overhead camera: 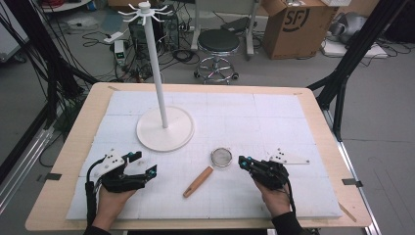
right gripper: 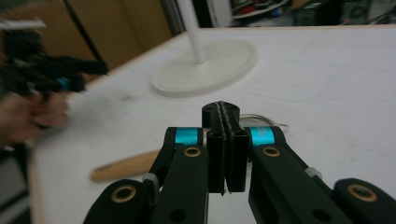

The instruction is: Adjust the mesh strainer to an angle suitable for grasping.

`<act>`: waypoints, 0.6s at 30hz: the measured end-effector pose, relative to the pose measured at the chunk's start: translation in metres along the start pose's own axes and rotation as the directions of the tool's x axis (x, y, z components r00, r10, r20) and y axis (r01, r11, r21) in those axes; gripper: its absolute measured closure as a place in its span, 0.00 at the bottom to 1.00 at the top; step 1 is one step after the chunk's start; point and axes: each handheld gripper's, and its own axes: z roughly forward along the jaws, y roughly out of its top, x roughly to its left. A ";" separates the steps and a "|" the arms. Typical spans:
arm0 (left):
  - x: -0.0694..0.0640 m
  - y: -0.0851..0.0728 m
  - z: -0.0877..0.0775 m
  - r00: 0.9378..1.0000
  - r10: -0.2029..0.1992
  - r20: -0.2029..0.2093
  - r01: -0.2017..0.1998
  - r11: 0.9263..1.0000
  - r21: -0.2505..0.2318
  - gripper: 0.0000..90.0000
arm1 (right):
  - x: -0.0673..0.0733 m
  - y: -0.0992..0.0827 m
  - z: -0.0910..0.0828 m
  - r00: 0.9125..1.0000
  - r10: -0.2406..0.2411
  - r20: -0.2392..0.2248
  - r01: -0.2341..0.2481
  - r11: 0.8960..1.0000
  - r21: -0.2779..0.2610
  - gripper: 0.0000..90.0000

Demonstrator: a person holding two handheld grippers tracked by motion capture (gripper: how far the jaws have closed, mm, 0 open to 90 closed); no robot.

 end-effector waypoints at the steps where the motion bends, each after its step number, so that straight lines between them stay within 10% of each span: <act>1: 0.000 0.000 0.000 1.000 -0.002 0.000 0.002 1.000 -0.001 0.23 | 0.001 0.001 0.002 1.000 0.006 -0.022 -0.006 1.000 -0.002 0.99; 10: 0.000 0.000 0.000 1.000 0.001 0.000 -0.001 1.000 -0.001 0.23 | 0.023 -0.001 0.030 0.987 -0.011 -0.157 0.026 0.995 0.094 0.99; 18: 0.000 0.000 0.000 1.000 0.000 0.001 0.000 1.000 -0.001 0.23 | 0.043 -0.013 0.063 0.961 -0.013 -0.275 0.085 0.964 0.251 1.00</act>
